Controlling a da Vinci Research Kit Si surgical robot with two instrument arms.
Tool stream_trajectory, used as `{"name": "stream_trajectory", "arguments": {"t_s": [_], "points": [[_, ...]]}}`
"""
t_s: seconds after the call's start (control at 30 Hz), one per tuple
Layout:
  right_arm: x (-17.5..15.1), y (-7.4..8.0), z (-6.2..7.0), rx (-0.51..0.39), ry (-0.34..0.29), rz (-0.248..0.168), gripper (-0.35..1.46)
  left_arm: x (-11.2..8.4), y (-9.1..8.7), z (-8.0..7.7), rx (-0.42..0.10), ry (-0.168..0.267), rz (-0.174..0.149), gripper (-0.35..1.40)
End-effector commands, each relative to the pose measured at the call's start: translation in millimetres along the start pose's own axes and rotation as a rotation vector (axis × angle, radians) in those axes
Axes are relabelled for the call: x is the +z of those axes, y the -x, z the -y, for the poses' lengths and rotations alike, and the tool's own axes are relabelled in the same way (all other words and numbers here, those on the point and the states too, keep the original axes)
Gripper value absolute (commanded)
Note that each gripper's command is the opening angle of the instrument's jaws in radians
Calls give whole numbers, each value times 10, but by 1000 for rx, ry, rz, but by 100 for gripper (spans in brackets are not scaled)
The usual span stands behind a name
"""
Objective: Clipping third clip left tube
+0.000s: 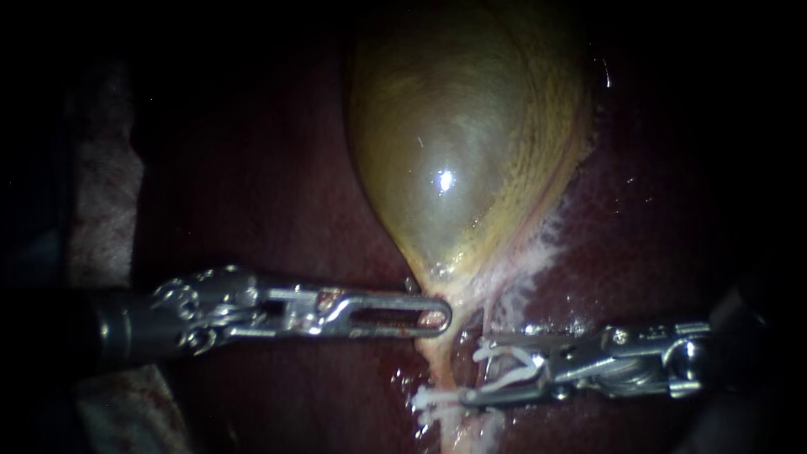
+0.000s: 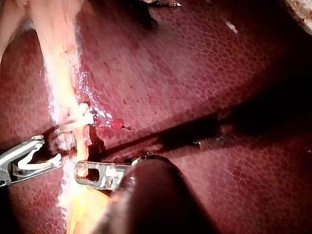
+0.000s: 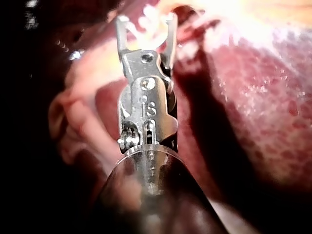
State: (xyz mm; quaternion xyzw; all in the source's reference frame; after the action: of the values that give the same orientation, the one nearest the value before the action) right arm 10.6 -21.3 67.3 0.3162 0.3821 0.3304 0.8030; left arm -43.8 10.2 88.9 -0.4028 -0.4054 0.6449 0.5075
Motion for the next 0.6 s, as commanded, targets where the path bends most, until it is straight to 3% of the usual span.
{"name": "stream_trajectory", "arguments": {"t_s": [0.03,0.27,0.6], "points": [[3,0,-2,4,-3,1,59,0,0,-1,-1,-2,0,-35],[25,3,-11,13,-10,-3,59,-1,1,-6,-3,-1,0,-35],[37,20,-26,2,-5,7,59,-3,1,-11,-4,-1,1,-35]]}}
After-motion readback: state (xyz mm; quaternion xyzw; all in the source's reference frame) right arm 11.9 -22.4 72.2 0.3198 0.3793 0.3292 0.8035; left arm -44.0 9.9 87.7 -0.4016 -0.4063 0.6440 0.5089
